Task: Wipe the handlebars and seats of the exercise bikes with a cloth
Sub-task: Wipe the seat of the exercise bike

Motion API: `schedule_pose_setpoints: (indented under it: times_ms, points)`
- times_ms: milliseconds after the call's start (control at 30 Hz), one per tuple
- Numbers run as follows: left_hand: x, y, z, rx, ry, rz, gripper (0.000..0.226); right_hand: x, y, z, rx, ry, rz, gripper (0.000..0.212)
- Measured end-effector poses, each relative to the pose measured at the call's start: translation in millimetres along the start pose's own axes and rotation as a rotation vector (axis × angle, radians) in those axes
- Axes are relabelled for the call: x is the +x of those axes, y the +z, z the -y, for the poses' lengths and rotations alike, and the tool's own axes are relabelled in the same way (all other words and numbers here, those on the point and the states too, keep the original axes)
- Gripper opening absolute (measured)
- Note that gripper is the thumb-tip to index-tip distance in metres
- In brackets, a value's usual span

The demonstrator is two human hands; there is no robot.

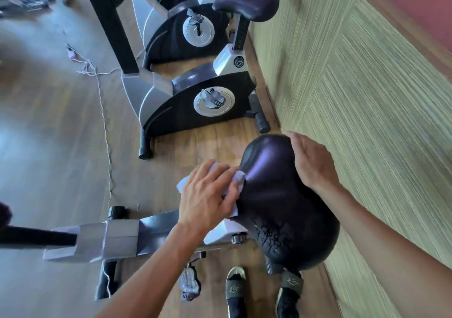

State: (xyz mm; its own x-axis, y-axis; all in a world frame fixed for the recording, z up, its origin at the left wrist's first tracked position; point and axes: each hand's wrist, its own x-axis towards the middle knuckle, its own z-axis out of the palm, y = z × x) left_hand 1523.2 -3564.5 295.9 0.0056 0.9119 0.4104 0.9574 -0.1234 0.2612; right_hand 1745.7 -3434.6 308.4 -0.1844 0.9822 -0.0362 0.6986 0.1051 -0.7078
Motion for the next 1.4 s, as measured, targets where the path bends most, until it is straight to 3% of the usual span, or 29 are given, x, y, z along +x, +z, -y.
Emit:
schedule_pose_setpoints:
  times_ms: [133,300,400,500,600,700,867,1067,1233,1400]
  points:
    - [-1,-1,-5,0.045,-0.221,-0.057,0.026,-1,0,0,0.036,0.049,-0.014,0.075]
    - [70,40,-70,0.054,-0.493,0.192,0.033,0,-1,-3,0.061,0.041,-0.012,0.082]
    - [78,49,-73,0.074,-0.433,0.149,0.034,1,-2,-6,0.077,0.028,-0.018,0.084]
    - [31,19,-60,0.085,-0.274,0.205,0.041,-1,-3,-8,0.110,0.006,-0.014,0.083]
    - [18,7,-48,0.062,-0.257,0.230,0.048,-2,1,-5,0.033,-0.046,-0.003,0.077]
    - [55,31,-51,0.060,-0.368,0.245,0.039,-2,5,-6,-0.045,-0.094,0.012,0.075]
    - [115,59,-38,-0.299,-0.628,0.415,0.045,-1,5,-6,-0.084,-0.113,0.003,0.070]
    - [65,38,-32,-0.244,-0.175,0.445,0.072,-2,7,-4,-0.122,-0.305,0.025,0.056]
    - [113,66,-11,-0.400,-0.093,0.467,0.078,-1,10,-3,-0.086,-0.265,0.017,0.056]
    - [101,64,11,-0.675,0.032,0.430,0.065,2,10,-2,-0.068,-0.236,0.014,0.059]
